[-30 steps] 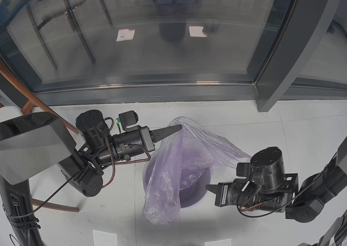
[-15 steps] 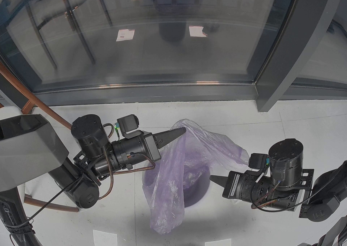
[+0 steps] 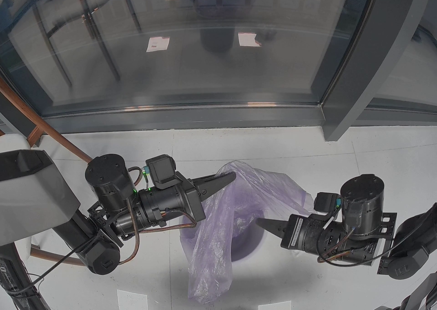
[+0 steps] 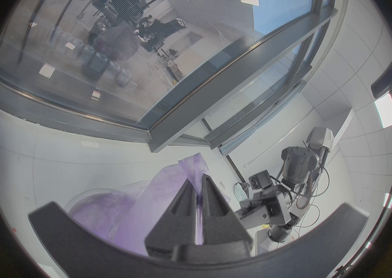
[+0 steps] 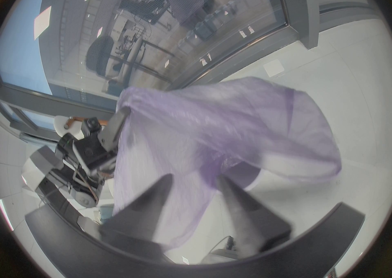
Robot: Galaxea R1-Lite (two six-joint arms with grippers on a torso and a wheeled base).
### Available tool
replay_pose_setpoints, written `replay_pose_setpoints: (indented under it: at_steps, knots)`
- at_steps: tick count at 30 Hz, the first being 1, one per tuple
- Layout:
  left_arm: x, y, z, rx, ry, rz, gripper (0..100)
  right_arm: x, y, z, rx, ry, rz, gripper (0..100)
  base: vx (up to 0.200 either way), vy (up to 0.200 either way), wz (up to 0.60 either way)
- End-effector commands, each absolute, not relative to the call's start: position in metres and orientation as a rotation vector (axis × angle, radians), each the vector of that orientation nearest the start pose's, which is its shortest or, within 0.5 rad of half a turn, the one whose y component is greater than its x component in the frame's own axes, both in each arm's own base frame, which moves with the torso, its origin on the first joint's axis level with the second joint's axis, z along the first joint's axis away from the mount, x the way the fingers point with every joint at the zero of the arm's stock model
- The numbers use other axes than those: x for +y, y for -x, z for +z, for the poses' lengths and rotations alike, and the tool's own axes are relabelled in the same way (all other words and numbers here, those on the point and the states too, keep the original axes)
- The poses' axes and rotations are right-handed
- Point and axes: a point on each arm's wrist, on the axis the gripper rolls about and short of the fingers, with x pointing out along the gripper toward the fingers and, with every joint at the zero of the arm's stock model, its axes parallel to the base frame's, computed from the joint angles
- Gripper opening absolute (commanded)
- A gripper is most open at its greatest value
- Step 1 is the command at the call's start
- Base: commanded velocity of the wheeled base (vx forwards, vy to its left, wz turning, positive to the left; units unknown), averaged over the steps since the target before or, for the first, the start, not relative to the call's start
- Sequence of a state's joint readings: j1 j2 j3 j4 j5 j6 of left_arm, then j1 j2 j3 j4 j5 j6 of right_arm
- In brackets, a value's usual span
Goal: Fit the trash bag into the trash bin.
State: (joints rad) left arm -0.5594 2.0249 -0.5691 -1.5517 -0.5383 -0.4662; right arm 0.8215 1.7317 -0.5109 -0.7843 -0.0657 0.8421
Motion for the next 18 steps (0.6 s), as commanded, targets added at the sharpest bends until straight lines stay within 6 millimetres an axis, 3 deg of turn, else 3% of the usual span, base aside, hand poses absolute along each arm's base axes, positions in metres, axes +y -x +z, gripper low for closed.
replay_pose_setpoints:
  at_steps: [1, 6, 11, 15, 18]
  knots:
    - [-0.182, -0.268, 0.112, 0.142, 0.377, -1.096, 0, 0.209, -0.198, 0.141, 0.605, -0.75, 0.535, 100, 0.0, 0.0, 0.0]
    - [-0.181, -0.266, 0.109, 0.144, 0.356, -1.099, 0, 0.214, -0.201, 0.147, 0.64, -0.929, 0.452, 100, 0.0, 0.0, 0.0]
    - [-0.181, -0.266, 0.111, 0.139, 0.356, -1.095, 0, 0.21, -0.199, 0.138, 0.718, -0.887, 0.375, 100, 0.0, 0.0, 0.0]
    - [-0.181, -0.267, 0.109, 0.145, 0.356, -1.094, 0, 0.205, -0.195, 0.155, 0.679, -0.913, 0.393, 100, 0.0, 0.0, 0.0]
    - [-0.183, -0.269, 0.111, 0.131, 0.361, -1.088, 0, 0.203, -0.191, 0.153, 0.732, -0.937, 0.351, 100, 0.0, 0.0, 0.0]
